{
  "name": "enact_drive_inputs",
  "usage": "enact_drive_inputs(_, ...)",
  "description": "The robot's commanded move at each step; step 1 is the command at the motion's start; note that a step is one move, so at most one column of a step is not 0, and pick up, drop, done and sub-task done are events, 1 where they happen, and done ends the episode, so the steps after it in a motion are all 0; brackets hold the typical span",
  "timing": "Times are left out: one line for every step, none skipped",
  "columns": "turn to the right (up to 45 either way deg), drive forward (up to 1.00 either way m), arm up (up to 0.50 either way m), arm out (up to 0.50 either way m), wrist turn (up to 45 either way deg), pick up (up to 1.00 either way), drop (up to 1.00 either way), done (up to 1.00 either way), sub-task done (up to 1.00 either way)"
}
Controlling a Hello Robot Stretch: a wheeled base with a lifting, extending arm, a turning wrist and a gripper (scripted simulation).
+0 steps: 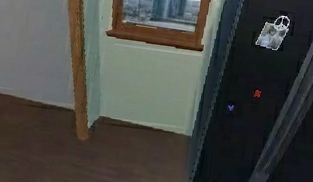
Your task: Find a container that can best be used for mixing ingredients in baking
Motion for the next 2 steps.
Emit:
enact_drive_inputs(0.0,0.80,0.00,0.00,0.0,0.00,0.00,0.00,0.00)
enact_drive_inputs(-45.0,0.00,0.00,0.00,0.0,0.00,0.00,0.00,0.00)
